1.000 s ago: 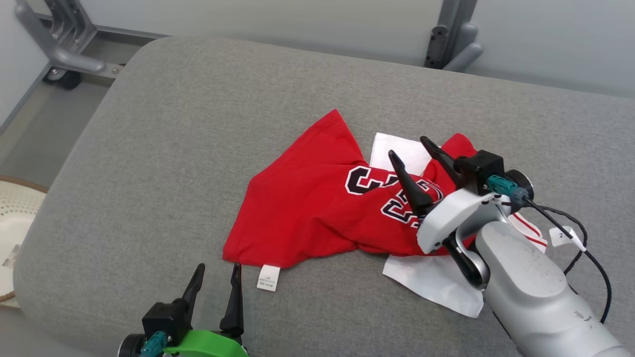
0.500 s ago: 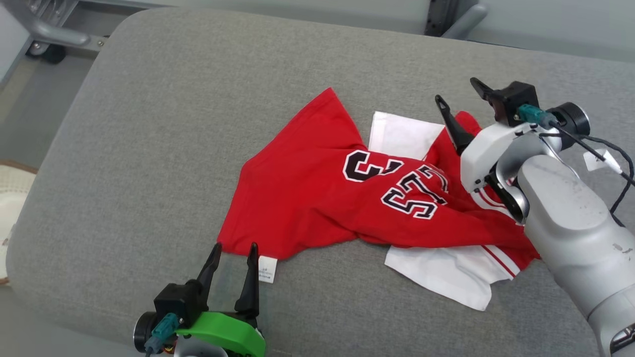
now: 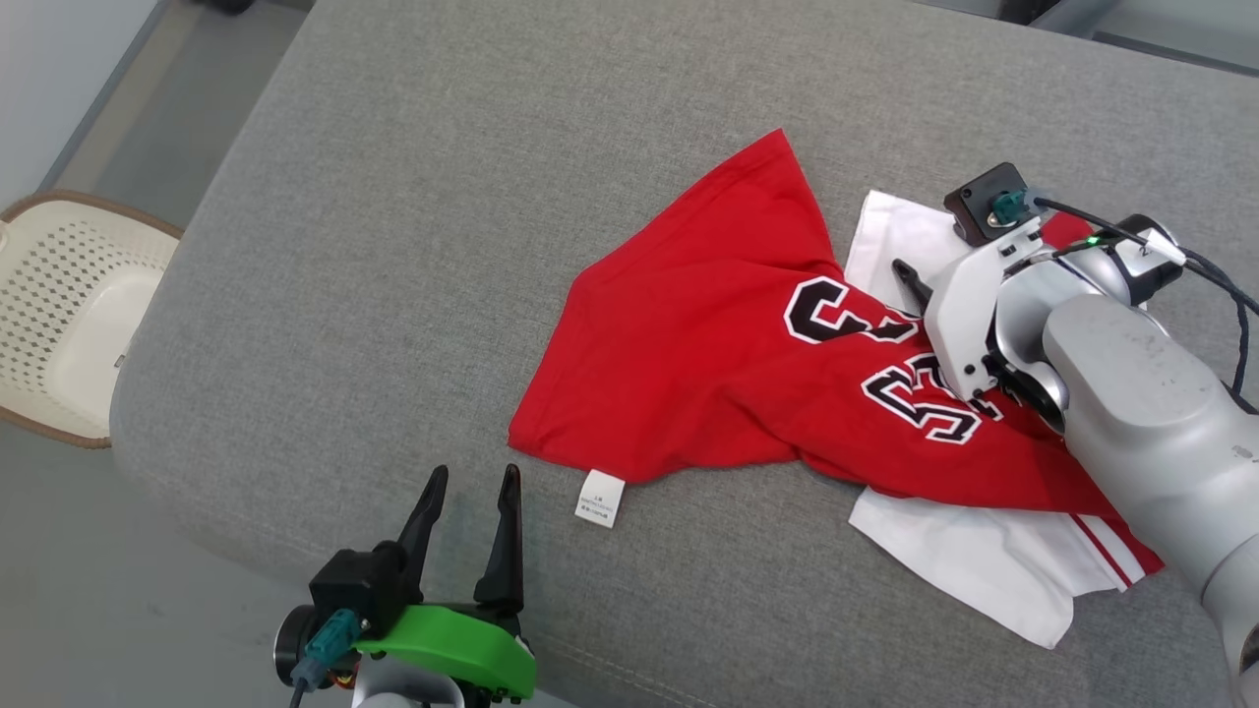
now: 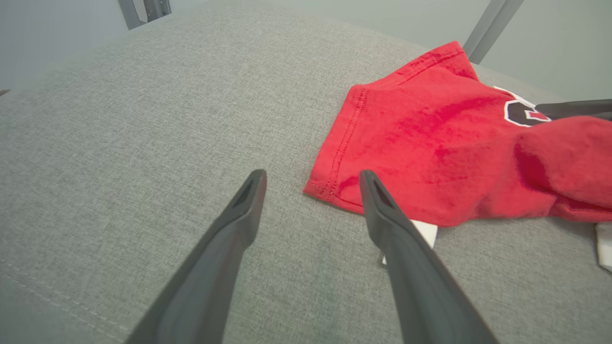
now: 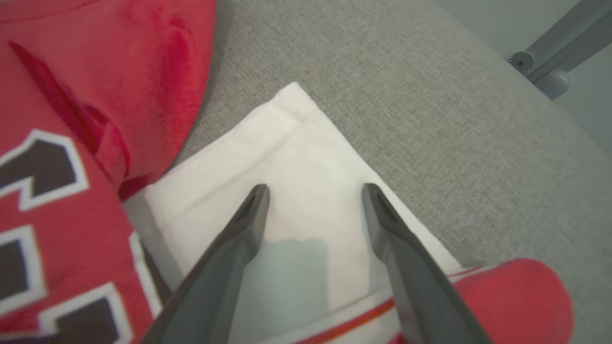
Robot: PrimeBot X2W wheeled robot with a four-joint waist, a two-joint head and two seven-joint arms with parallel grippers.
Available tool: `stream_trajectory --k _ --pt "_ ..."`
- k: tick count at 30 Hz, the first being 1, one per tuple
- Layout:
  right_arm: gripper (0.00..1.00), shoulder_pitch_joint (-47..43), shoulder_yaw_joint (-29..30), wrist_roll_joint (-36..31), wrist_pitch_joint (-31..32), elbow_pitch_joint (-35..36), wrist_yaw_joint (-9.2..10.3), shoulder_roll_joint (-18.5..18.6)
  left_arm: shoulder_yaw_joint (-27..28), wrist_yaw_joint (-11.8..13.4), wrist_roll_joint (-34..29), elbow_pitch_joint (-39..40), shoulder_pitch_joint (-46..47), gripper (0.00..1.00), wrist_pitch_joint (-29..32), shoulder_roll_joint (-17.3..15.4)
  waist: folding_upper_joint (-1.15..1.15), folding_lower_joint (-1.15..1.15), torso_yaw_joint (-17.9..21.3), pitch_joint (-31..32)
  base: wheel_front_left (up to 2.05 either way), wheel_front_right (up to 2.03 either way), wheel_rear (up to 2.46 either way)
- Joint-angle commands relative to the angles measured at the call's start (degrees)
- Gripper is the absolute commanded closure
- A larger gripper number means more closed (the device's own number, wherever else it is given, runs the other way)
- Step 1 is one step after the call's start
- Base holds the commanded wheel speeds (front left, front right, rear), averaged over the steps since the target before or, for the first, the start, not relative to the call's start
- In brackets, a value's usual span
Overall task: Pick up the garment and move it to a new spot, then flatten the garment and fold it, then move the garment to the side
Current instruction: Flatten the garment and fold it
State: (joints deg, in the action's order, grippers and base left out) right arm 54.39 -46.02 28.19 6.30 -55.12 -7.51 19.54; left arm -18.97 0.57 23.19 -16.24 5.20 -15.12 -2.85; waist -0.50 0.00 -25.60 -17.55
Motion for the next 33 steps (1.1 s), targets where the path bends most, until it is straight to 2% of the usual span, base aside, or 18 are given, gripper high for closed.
stream_trajectory --k 1,3,4,5,6,12,17,22,28,31,32,33 --pt "0.00 0.15 -0.45 0.13 0.57 -0.59 0.05 0.55 -0.11 0.37 0.47 0.26 0.71 0.00 0.00 -0.10 0.50 0.00 -1.09 -1.12 0.00 0.00 0.00" --pt "0.00 0.32 -1.36 0.53 1.58 -1.89 0.05 0.67 0.14 0.51 0.55 0.33 0.66 0.00 0.00 -0.11 0.50 0.00 -1.21 -1.41 0.00 0.00 0.00" --pt "0.04 0.40 -2.05 0.35 1.61 -2.21 0.06 0.81 0.36 0.54 0.63 0.41 0.69 0.00 0.00 -0.11 0.50 0.00 -1.27 -1.58 0.00 0.00 0.00" --pt "0.59 0.81 -2.51 0.02 0.89 -2.41 0.06 1.12 0.54 0.53 0.59 0.43 0.75 0.00 0.00 -0.11 0.50 0.00 -1.30 -1.71 0.00 0.00 0.00" --pt "1.00 1.29 -2.60 -0.39 0.37 -2.95 0.10 1.60 0.71 0.46 0.47 0.46 0.82 0.00 0.00 -0.10 0.50 0.00 -1.31 -1.84 0.00 0.00 0.00" --pt "1.00 5.63 0.28 -3.27 -5.25 -7.78 0.12 3.43 1.20 0.63 0.25 0.60 1.16 0.00 0.00 -0.11 0.50 0.00 -0.93 -2.36 0.00 0.00 0.00" --pt "1.00 10.68 6.24 -6.69 -12.89 -13.93 0.08 5.47 0.99 0.68 0.45 0.76 1.53 0.00 0.00 -0.11 0.50 0.00 -0.74 -2.70 0.00 0.00 0.00" --pt "1.00 16.00 13.70 -11.03 -18.40 -18.10 0.08 11.45 0.59 0.56 0.49 1.02 2.07 0.00 0.00 -0.11 0.50 0.00 -1.43 -3.30 0.00 0.00 0.00" --pt "1.00 18.80 23.01 -18.85 -20.00 -18.78 0.08 21.06 -0.26 0.03 0.31 0.99 2.31 0.00 -0.01 -0.11 0.50 0.00 -3.53 -4.04 0.00 0.00 0.00" --pt "1.00 18.76 28.71 -22.88 -19.08 -18.82 0.08 23.74 -0.35 0.10 0.09 0.92 2.12 0.00 0.00 -0.11 0.50 0.00 -4.09 -4.22 0.00 0.00 0.00" --pt "0.00 18.42 31.10 -23.87 -18.46 -18.82 0.08 23.85 -0.24 0.18 -0.01 0.93 1.88 0.00 0.00 -0.11 0.50 0.00 -4.01 -4.21 0.00 0.00 0.00" --pt "0.00 18.27 33.13 -24.89 -18.95 -18.79 0.08 23.42 -0.18 0.27 -0.11 0.82 1.61 0.00 0.00 -0.11 0.50 0.00 -3.81 -4.16 0.00 0.00 0.00"
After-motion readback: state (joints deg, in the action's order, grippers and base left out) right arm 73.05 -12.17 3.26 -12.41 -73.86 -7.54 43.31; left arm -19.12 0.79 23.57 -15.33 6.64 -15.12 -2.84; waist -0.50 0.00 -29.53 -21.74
